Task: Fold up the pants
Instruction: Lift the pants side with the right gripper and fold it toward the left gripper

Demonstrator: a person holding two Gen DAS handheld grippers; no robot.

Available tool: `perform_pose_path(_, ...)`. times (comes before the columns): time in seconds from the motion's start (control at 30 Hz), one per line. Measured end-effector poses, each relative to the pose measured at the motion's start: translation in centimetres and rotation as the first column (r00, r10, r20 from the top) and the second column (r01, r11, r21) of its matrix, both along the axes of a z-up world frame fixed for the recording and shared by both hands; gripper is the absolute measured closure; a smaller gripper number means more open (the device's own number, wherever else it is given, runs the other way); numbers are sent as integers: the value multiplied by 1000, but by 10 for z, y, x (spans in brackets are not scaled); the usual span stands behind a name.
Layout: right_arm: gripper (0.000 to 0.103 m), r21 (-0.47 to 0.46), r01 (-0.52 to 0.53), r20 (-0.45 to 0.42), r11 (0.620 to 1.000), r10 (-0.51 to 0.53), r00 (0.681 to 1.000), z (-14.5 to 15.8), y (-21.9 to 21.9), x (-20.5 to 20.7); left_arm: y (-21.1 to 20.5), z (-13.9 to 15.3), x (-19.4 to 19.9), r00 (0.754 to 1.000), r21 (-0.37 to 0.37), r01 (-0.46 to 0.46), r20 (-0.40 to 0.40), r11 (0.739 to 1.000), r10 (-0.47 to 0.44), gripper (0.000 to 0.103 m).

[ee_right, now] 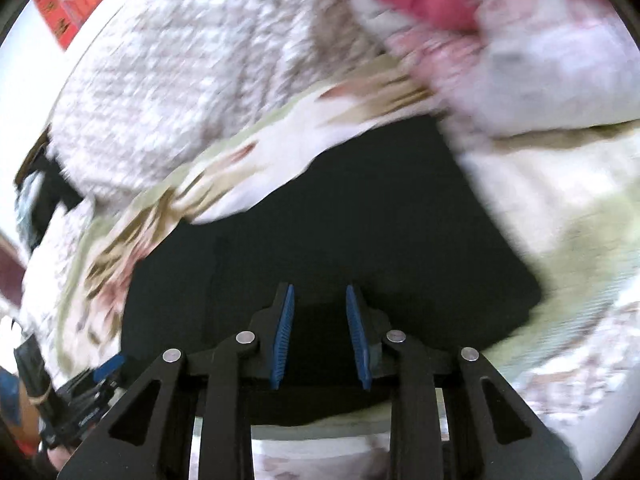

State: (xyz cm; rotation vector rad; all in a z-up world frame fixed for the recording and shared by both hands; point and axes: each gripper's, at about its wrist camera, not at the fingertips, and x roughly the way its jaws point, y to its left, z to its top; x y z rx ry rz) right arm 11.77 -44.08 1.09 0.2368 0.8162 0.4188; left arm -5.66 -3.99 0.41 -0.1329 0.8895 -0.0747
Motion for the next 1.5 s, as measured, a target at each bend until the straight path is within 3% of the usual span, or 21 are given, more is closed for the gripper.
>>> perform_pose_path(0.1, 65, 65, 105, -23, 992, -104, 994, 7, -38, 3, 0, 0, 0, 1000, 1, 0, -1, 1000, 0, 66)
perform_pose_path(0.17, 50, 121, 195, -51, 973, -190, 980, 9, -63, 1, 1, -1, 0, 1000, 0, 1, -1, 1000, -1, 66)
perform_pose_path(0.2, 47, 147, 227, -72, 963, -219, 973, 8, -72, 0, 0, -1, 0, 1000, 0, -1, -3, 1000, 1, 66)
perform_pose_path(0.4, 46, 268, 269, -241, 925, -205, 948, -16, -85, 4, 2, 1, 6, 999, -11, -14, -34, 1000, 14, 66)
perform_pose_path(0.57, 43, 265, 307, -363, 914, -200, 910, -35, -83, 11, 1, 2, 8, 999, -10, -17, -47, 1000, 16, 65)
perform_pose_path(0.77, 41, 327, 308, -339, 893, -194, 921, -35, -82, 13, 1, 2, 8, 999, -11, -16, -46, 1000, 15, 64)
perform_pose_path(0.9, 42, 441, 288, -232, 850, -202, 951, -19, -86, 4, 2, 2, 8, 999, -14, -15, -47, 1000, 15, 64)
perform_pose_path(1.1, 47, 373, 280, -296, 884, -173, 939, -36, -70, 27, 1, 2, 9, 999, -14, -15, -44, 1000, 14, 61)
perform_pose_path(1.27, 76, 349, 218, -218, 912, -147, 965, -18, -61, 25, 1, 2, 9, 999, -21, -16, -46, 1000, 15, 61)
perform_pose_path(1.5, 77, 323, 160, -155, 933, -115, 981, 4, -48, 23, 1, 3, 11, 999, -25, -14, -47, 1000, 13, 61)
